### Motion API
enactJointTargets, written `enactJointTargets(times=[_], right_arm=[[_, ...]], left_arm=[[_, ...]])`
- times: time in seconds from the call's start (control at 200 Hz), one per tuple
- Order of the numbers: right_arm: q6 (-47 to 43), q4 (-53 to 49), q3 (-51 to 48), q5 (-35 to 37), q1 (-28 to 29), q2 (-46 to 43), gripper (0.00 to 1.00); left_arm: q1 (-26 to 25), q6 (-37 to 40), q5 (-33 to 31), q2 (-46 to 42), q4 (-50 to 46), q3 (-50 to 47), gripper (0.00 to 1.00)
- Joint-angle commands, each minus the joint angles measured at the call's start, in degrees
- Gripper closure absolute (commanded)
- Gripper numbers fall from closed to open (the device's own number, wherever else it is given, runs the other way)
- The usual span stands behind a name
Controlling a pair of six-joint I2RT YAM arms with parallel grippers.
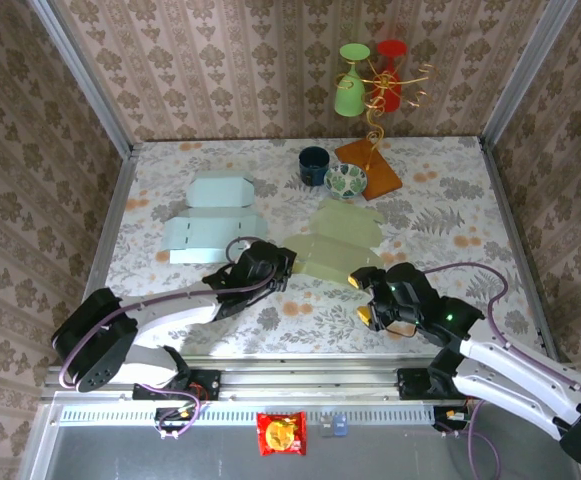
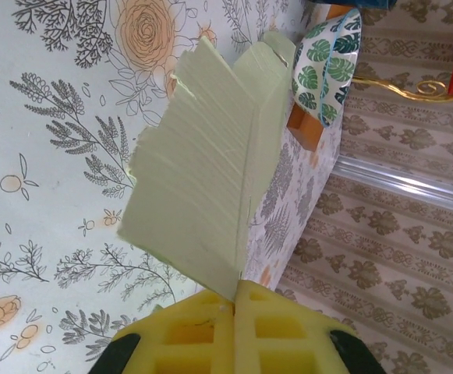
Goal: Fold the paper box
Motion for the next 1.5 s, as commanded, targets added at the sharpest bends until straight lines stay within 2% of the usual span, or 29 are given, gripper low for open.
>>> enactJointTargets(times=[0.0,0.245,0.485,0.965,1.495], right_arm=[[7.43,3.15,2.47,8.4,2.12,1.4,0.23],[11.74,10.1,2.93,13.43,4.93,7.06,0.28],[13.2,11.67,3.65,15.97,5.53,9.51,0.32],[13.55,12.66,4.05,19.0,5.69,11.23,0.47],[13.1,12.32,4.51,18.92,6.11,13.13,0.48]], left_arm=[[-1.05,-3.83,-2.84,0.75,-1.56,1.44,1.0],[-3.06,-7.25,-4.69,1.38,0.65,1.91,1.0],[-4.68,-9.65,-5.97,1.54,1.47,2.52,1.0],[-6.33,-11.88,-7.44,1.56,1.17,3.51,1.0],[-6.43,-12.7,-8.26,1.47,1.93,3.25,1.0]])
